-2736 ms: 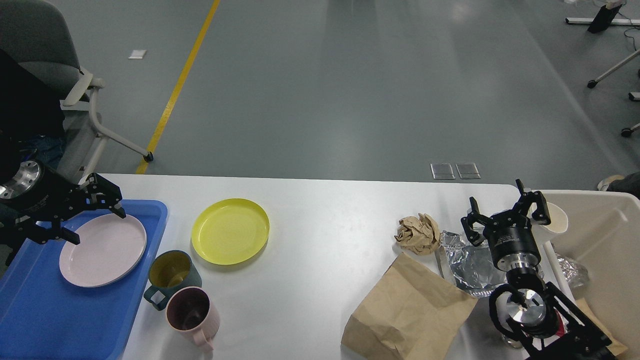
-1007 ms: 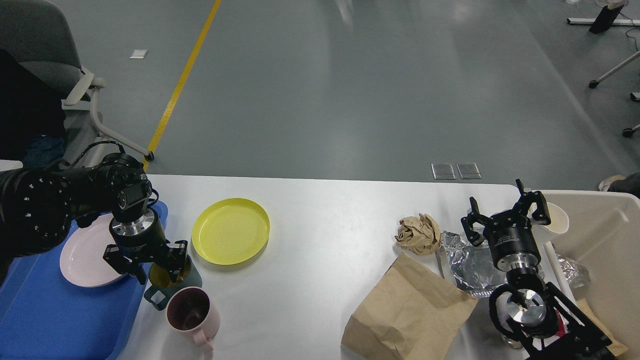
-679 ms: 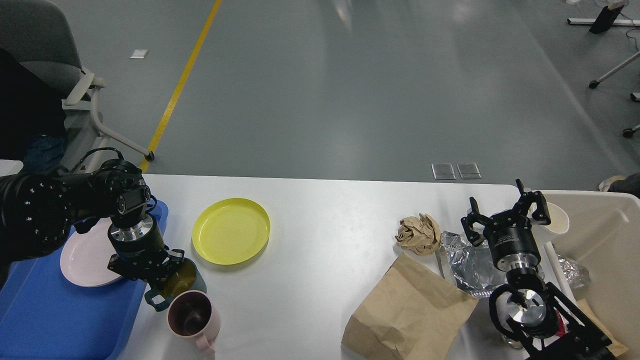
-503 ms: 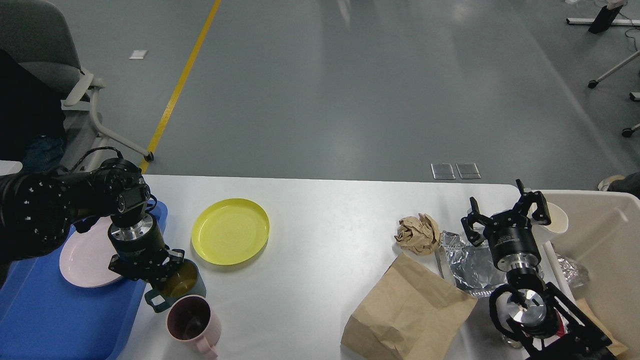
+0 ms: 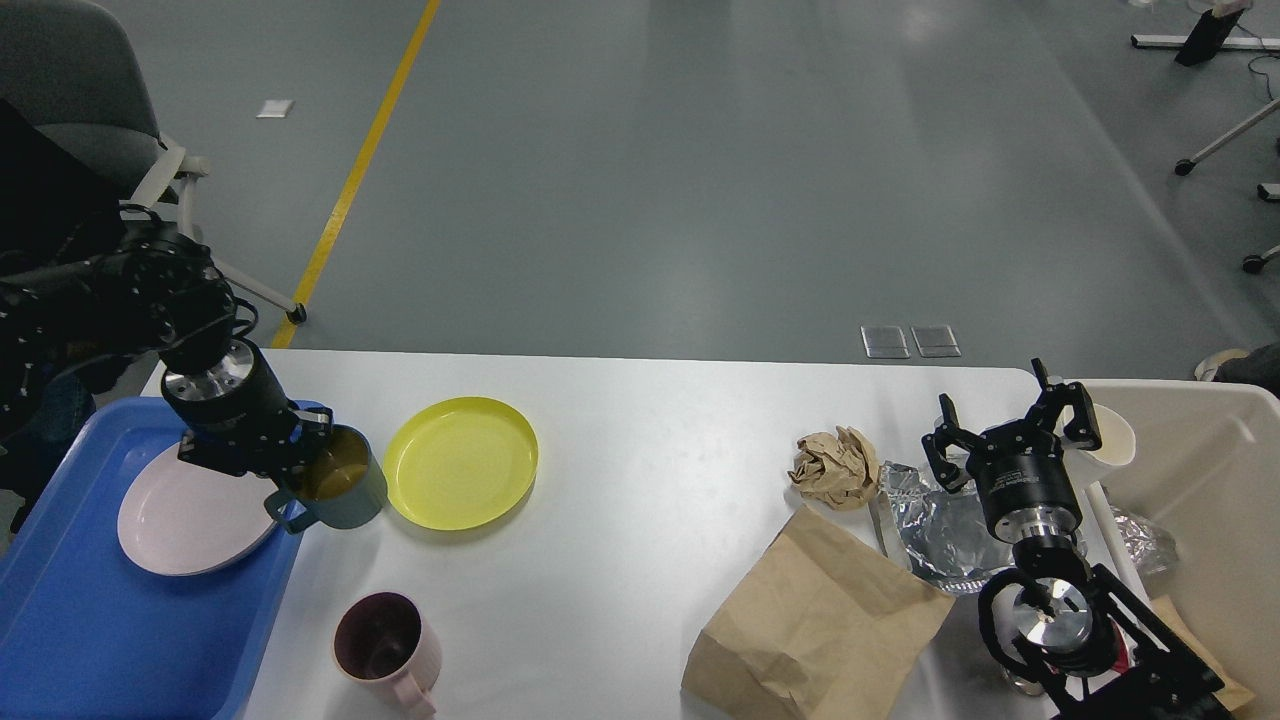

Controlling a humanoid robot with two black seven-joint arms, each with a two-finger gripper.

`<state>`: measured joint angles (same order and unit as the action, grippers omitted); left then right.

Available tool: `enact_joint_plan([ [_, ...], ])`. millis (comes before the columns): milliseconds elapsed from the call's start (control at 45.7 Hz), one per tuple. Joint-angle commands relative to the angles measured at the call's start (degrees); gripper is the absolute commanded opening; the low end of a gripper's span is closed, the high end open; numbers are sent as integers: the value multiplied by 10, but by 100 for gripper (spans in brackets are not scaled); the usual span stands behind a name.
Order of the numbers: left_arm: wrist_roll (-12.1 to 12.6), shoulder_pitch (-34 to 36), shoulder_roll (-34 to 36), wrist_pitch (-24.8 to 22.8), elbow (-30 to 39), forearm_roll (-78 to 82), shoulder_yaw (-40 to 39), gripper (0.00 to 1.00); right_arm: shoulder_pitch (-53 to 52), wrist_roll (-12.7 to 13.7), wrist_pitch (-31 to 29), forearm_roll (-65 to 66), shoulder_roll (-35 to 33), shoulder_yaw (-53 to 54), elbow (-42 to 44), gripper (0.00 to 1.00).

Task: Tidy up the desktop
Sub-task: 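Carry the cup onto the blue tray corner and release it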

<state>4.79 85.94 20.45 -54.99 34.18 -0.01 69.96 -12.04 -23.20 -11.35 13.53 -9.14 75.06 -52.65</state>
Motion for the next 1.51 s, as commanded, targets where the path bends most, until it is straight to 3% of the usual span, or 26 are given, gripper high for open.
enact_joint_plan([
  [0, 0, -4, 64, 0, -2, 0, 0, 0, 0, 0, 0, 0, 0, 0, 0, 100],
  [372, -2, -90, 162, 0, -3, 3, 14, 0, 0, 0, 0, 0, 0, 0, 0, 100],
  [591, -2, -102, 210, 0, -10, 1, 28, 0, 0, -1, 0, 0, 0, 0, 0, 100],
  [941, -4, -172, 209, 0, -118, -2, 22, 0, 0, 0, 0, 0, 0, 0, 0, 100],
  [1182, -4, -203, 191, 0, -128, -3, -5, 1, 0, 0, 0, 0, 0, 0, 0, 100],
  [1401, -4, -219, 182, 0, -130, -3, -6, 12, 0, 0, 0, 0, 0, 0, 0, 100],
  [1489, -4, -222, 174, 0, -129, -3, -3, 26, 0, 0, 0, 0, 0, 0, 0, 100],
])
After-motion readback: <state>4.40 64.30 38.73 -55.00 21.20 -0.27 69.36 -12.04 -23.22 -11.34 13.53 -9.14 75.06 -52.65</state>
